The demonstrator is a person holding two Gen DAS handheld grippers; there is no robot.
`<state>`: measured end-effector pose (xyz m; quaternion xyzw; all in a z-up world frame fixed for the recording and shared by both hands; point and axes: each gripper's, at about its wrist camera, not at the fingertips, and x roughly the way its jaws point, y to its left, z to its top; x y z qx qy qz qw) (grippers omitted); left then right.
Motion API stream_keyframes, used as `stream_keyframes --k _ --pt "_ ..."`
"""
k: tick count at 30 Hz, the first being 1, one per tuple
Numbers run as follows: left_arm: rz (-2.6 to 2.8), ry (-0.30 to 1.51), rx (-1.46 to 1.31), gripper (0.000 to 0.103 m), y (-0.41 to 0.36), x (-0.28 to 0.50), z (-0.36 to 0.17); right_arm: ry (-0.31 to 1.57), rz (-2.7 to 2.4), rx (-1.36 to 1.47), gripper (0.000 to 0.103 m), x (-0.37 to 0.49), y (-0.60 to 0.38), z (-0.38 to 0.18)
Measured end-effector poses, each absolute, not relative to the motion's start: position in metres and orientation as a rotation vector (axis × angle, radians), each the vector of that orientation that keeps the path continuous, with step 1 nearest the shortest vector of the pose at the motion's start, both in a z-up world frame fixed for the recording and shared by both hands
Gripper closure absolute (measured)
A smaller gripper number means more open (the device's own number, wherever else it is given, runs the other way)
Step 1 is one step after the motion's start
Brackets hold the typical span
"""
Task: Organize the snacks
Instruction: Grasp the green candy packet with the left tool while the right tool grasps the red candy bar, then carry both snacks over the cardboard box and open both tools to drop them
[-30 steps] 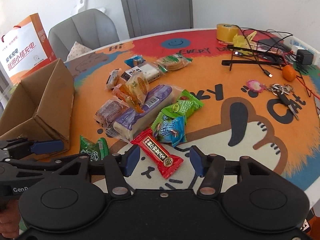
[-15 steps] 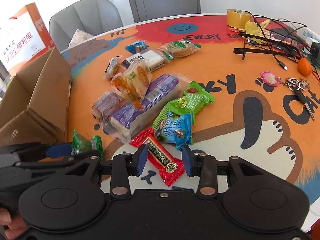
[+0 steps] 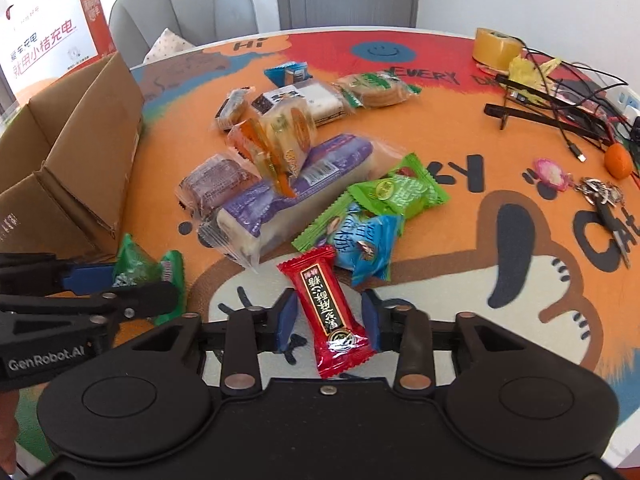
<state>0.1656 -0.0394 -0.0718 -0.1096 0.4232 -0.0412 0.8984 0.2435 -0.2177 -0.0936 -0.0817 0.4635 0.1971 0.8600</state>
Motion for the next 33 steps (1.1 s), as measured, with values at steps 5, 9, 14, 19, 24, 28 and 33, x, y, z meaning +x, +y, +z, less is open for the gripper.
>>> stream_keyframes --k 5,9,14,19,24,28,33 --pt "-0.101 0.860 -0.221 0.068 -0.043 0.161 -0.062 0.975 0.430 -0.110 0.081 0.232 -0.229 -0.085" --pt "-0.112 0.829 -0.217 0.068 -0.046 0.157 -0.048 0.937 0.440 -0.081 0.081 0.225 -0.233 -0.069" --pt "-0.135 0.814 -0.192 0.068 -0.050 0.156 -0.029 0.919 0.452 -0.078 0.081 0.220 -0.231 -0.055" --pt "-0.142 0.803 -0.134 0.068 -0.051 0.156 -0.008 0.901 0.426 -0.068 0.081 0.221 -0.224 -0.039" --pt "-0.114 0.796 -0.107 0.068 -0.041 0.157 0.010 0.893 0.407 -0.073 0.081 0.224 -0.213 -0.022" --pt "-0.085 0.785 -0.110 0.068 -0.026 0.157 0.022 0.877 0.420 -0.073 0.081 0.222 -0.201 -0.010" --pt "-0.059 0.759 -0.123 0.068 -0.007 0.154 0.035 0.860 0.464 -0.090 0.081 0.217 -0.177 0.002"
